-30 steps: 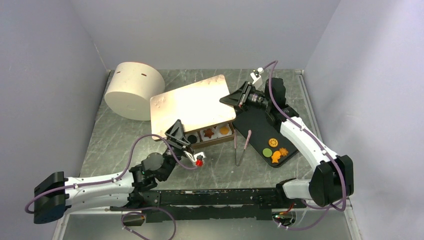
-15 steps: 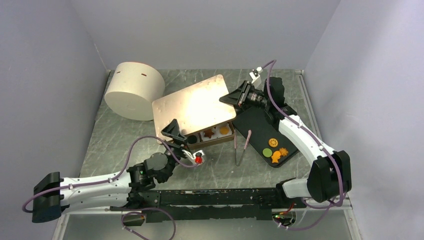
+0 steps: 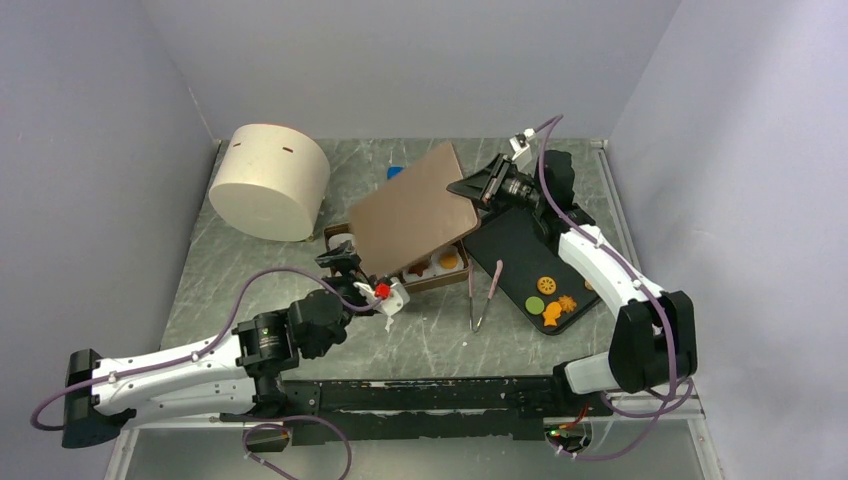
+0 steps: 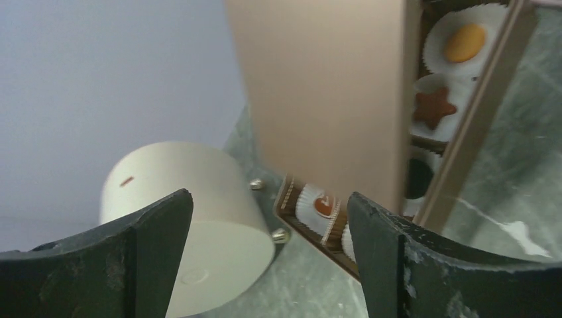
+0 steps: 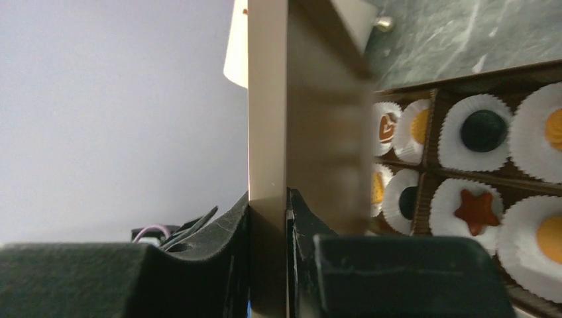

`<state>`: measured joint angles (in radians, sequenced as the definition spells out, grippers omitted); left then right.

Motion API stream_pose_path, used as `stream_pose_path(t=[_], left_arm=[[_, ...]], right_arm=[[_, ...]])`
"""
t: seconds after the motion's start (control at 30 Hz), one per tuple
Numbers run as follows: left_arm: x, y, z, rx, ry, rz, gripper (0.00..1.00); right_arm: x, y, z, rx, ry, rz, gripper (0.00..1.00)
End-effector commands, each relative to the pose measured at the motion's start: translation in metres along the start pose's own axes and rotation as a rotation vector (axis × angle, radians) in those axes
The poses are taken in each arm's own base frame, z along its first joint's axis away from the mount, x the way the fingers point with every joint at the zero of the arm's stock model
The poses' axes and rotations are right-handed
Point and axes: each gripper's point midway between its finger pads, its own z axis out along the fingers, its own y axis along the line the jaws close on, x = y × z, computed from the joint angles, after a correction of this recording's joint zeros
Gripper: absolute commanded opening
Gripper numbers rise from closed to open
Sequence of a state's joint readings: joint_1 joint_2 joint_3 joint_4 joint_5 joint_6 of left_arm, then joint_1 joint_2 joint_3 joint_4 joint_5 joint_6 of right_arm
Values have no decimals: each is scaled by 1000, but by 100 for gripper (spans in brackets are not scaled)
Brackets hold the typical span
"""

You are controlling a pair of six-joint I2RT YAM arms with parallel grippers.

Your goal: Pack the cookies

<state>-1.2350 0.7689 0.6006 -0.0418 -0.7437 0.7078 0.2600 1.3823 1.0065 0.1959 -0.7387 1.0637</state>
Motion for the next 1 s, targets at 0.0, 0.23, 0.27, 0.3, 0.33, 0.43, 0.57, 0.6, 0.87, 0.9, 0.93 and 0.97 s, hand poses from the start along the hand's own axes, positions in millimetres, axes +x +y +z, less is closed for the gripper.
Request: stream_pose_path(t=[0.0, 0.23, 0.27, 0.3, 0.33, 0.43, 0.57, 0.6, 0.87, 0.9, 0.93, 0.97], left_arm=[[-4, -16, -8, 96, -6, -177, 91], [-14, 5, -13, 1, -54, -386, 93], [-15, 13, -15, -35, -63, -435, 96], [-15, 20, -16, -70, -66, -484, 96], [-15, 26, -17, -104, -66, -531, 96], [-10, 43, -17, -189, -51, -682, 97], [-1, 48, -8, -236, -16, -878, 97], [0, 46, -5, -235, -2, -915, 97], [45, 39, 27, -282, 149, -1143, 97], [51, 42, 27, -301, 166, -1157, 97], [57, 45, 27, -323, 183, -1169, 97], [64, 47, 27, -347, 201, -1182, 97]], right_arm=[[-33, 26, -4, -84, -98, -79, 0], [-40, 43, -5, -132, -112, -79, 0], [-39, 43, -5, -134, -111, -71, 0], [-38, 43, -5, -139, -112, -64, 0], [-37, 45, -6, -148, -114, -57, 0], [-32, 52, -6, -180, -110, -53, 0], [-24, 51, 4, -177, -91, -45, 0], [-20, 51, 7, -186, -82, -37, 0], [4, 42, 26, -225, -27, 34, 0], [7, 42, 28, -228, -19, 35, 0], [9, 41, 31, -221, -18, 34, 0], [11, 38, 34, -211, -17, 31, 0]])
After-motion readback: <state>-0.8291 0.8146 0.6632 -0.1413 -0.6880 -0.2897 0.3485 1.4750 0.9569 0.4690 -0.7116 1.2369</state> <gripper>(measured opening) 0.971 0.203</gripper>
